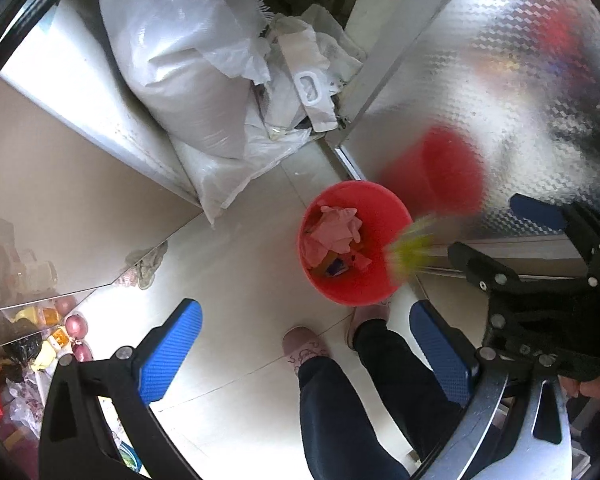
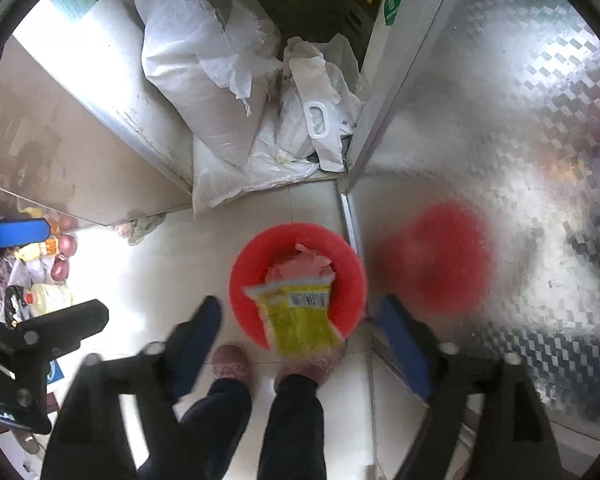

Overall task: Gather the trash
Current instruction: 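Open the right gripper over the red bin to drop the packet, then raise both tools back up to the counter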

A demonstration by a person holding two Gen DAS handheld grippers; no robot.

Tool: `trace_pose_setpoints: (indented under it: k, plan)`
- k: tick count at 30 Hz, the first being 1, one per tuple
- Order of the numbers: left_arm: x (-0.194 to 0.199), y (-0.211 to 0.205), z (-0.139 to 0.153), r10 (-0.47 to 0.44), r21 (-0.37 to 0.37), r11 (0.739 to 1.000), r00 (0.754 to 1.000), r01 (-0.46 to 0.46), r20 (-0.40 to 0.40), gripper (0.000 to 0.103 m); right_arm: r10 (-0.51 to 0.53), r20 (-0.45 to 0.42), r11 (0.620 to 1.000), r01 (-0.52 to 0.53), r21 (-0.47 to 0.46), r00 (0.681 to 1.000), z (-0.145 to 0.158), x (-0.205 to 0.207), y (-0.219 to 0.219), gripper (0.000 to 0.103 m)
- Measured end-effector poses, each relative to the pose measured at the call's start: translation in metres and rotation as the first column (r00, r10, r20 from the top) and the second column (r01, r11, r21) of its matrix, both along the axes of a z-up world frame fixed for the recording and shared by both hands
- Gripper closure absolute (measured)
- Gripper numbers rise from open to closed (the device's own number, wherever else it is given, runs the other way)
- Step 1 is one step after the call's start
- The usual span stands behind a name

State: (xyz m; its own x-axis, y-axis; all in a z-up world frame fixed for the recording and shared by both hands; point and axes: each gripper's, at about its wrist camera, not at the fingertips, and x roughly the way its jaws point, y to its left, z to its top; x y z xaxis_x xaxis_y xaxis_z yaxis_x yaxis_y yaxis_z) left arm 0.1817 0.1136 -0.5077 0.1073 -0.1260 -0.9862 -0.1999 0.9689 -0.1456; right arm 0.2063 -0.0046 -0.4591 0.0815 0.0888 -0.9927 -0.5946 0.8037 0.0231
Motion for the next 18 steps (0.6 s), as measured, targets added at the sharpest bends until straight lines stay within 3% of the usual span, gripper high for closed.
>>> trace_pose_setpoints:
  k: [5, 9, 18]
  plan:
    - [-0.005, 0.001, 0.007, 0.006, 0.019, 1.000, 1.000, -0.006, 0.006, 0.000, 0.003, -0.022, 1.000, -0.003, 0.003, 1.000, 0.006, -0.002, -0.002, 0.009]
    - [-0.010, 0.002, 0.035, -0.011, 0.052, 0.999, 1.000, 0.010, 0.025, 0.000, 0.017, -0.004, 1.000, -0.017, 0.011, 1.000, 0.030, -0.006, 0.001, 0.008]
    - [-0.029, 0.010, 0.162, -0.040, 0.097, 0.995, 0.989, 0.027, 0.141, 0.000, -0.008, 0.141, 0.998, 0.000, 0.060, 0.990, 0.156, -0.021, 0.001, 0.002]
